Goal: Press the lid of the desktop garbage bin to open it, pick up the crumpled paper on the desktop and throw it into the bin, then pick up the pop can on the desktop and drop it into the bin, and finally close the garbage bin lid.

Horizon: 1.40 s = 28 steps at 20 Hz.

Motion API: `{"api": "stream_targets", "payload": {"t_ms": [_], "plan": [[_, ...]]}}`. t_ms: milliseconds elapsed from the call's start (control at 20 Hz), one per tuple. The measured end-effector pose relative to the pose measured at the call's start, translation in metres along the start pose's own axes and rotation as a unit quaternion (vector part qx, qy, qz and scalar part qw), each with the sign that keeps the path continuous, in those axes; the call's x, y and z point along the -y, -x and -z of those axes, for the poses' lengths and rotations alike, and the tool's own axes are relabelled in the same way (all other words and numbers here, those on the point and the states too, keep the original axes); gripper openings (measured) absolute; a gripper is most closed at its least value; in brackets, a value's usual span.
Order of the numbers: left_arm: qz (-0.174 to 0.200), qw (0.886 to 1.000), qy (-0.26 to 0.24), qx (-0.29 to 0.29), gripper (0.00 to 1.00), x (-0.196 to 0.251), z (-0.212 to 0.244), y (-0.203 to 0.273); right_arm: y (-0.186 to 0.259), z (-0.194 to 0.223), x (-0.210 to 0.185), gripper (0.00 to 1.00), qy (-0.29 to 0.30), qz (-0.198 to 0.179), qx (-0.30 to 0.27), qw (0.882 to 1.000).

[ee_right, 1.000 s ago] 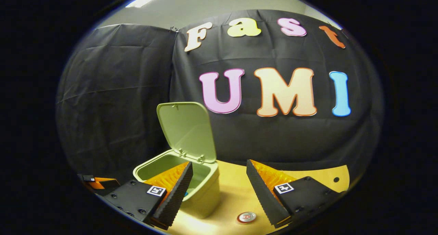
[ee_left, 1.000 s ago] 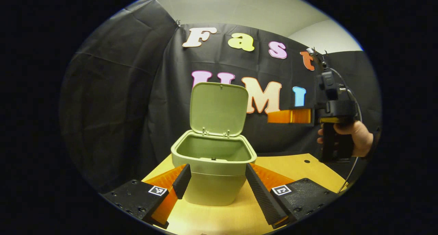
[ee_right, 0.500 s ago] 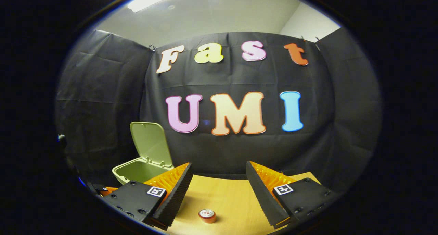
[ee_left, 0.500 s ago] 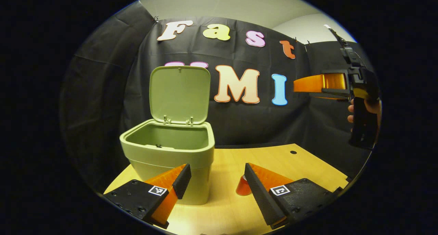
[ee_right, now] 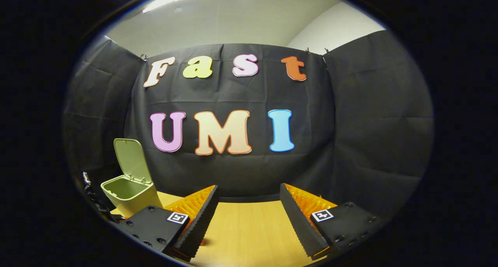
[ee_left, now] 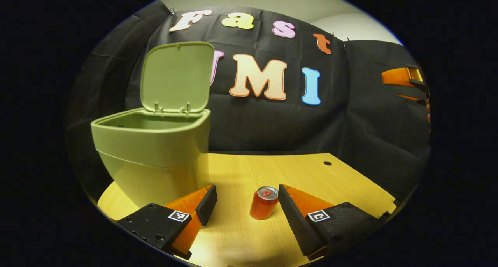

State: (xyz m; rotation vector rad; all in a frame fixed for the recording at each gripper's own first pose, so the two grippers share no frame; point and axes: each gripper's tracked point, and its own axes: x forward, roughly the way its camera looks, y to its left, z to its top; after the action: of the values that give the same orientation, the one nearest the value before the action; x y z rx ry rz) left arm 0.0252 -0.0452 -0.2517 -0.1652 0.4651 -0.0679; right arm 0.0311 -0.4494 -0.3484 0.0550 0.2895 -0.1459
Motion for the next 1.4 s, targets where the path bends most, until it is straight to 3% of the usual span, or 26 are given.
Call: {"api": "stream_targets", "payload": {"t_ms": [350,650,850,1400], "plan": [[0.021,0.999,-0.016,-0.028,0.94,0.025,0.048,-0.043,0.000,0.020,0.038,0.98,-0.005,0.039,0.004,0.999],[0.020,0.997,-0.041,-0.058,0.95,0.031,0.088,-0.074,-0.008,0.045,0.041,0.99,0.014,0.041,-0.012,0.999],[0.005,0.998,-0.040,-0.056,0.95,0.029,0.096,-0.092,-0.014,0.068,0.047,0.99,0.029,0.040,-0.029,0.998],[0.007,0.997,-0.051,-0.059,0.95,0.028,0.113,-0.128,-0.027,0.113,0.064,0.99,0.025,0.056,-0.069,0.996]]}}
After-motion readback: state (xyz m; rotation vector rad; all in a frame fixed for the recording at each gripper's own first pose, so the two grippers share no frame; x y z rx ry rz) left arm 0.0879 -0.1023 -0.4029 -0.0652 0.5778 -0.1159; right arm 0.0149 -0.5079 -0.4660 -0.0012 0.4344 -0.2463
